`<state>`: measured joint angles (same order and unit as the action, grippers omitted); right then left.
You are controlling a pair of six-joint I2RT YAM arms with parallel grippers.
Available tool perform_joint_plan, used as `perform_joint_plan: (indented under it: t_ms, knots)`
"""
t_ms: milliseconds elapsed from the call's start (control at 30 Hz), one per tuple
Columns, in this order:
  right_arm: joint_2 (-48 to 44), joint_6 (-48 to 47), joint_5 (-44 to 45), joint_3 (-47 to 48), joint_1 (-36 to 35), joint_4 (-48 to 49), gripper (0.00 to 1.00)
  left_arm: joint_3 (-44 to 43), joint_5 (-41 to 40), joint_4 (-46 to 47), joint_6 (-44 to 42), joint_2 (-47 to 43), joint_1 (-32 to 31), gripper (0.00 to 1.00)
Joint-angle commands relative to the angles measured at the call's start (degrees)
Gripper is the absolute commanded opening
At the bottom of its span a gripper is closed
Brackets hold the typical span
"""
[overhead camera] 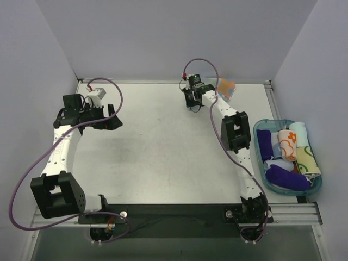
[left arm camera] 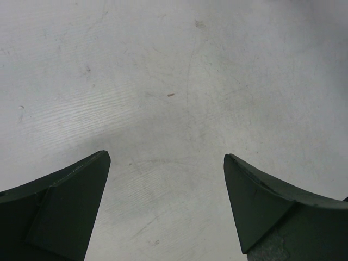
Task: Roll the towels
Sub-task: Grab a towel with the right arm, then move the towel to the center of the board
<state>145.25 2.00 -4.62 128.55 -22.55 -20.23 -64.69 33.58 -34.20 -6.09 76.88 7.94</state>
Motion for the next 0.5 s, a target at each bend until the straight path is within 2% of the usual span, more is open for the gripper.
perform_joint_plan:
  t_ms: [0,100,167,267,300,333,400,433,467]
  knots:
    - [-14.27,6.77,-11.00,-4.16,-0.83,-0.25,0.00,-4.74,4.10,0.01,3.53,1.16,3.46,0.97]
    - [-22.89,11.70,-15.41,-9.26,-4.69,0.10,0.00,-7.03,20.93,-0.70,8.35,5.37,9.71,0.97]
    - [-27.64,16.44,-16.47,-11.65,-7.15,0.80,0.00,-7.73,23.19,-0.70,11.18,7.92,12.00,0.97]
    - [-29.67,23.90,-19.54,-13.15,-12.68,1.68,0.00,-8.44,23.64,-0.61,11.63,8.20,12.62,0.97]
    - [-29.41,24.54,-20.24,-12.54,-13.83,1.68,0.06,-8.44,23.20,-0.52,11.54,7.94,12.62,0.97]
    - [-28.28,25.24,-21.03,-10.97,-15.58,1.42,0.38,-8.35,22.93,-0.26,11.54,7.50,12.53,0.97]
    - [-27.04,27.34,-24.02,-9.38,-16.04,1.25,0.79,-8.44,21.44,-0.17,11.45,6.53,12.62,0.97]
    - [-26.17,27.01,-24.90,-7.72,-15.78,0.90,0.96,-8.53,20.48,-1.04,10.67,6.00,12.71,0.97]
    - [-26.25,26.22,-24.91,-7.70,-15.51,0.28,0.97,-8.35,19.25,-1.40,10.22,5.74,12.80,0.97]
